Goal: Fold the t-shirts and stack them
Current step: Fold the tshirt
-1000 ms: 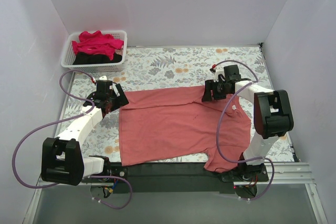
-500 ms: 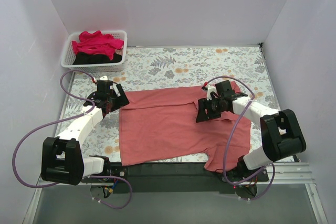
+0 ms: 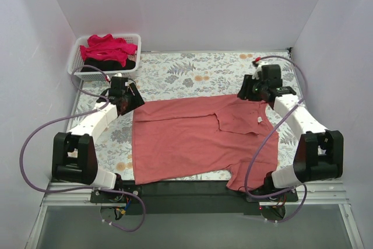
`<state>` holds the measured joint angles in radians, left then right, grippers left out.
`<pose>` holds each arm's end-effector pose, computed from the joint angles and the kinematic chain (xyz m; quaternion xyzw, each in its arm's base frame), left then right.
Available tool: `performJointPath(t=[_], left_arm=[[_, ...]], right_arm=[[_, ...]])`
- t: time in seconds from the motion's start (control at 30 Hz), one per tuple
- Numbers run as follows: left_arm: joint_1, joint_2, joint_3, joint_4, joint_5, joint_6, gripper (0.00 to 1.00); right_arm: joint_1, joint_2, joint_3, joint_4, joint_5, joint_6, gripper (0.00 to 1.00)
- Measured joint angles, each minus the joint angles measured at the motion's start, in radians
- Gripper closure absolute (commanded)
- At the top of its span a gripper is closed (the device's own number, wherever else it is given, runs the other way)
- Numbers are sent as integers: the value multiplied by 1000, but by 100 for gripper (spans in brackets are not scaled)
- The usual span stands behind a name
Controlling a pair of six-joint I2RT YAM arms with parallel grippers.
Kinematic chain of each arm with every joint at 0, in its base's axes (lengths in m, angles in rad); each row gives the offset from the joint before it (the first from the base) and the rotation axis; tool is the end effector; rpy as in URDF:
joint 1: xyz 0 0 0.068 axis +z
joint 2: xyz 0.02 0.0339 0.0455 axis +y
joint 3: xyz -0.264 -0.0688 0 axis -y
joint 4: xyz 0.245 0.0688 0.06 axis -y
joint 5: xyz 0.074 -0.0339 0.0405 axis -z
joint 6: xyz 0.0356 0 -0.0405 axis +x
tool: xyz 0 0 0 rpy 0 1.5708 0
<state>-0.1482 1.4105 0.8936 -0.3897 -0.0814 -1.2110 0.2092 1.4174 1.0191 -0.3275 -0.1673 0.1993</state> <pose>0.2853 -0.0397 0.2190 -0.4901 0.8076 -0.1748 0.2776 0.3024 0.0703 0.2623 -0.0388 0.9087 0.1575 0.3847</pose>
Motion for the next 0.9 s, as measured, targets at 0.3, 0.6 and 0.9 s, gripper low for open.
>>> performJointPath(t=[0.3, 0.6, 0.9], left_arm=[[0, 269, 186, 24, -1, -32, 60], [19, 411, 237, 26, -12, -34, 64], [43, 433, 245, 32, -19, -32, 75]], right_arm=[[-364, 266, 100, 178, -114, 150, 51], [-428, 503, 169, 258, -263, 206, 55], [-451, 568, 195, 335, -335, 213, 96]])
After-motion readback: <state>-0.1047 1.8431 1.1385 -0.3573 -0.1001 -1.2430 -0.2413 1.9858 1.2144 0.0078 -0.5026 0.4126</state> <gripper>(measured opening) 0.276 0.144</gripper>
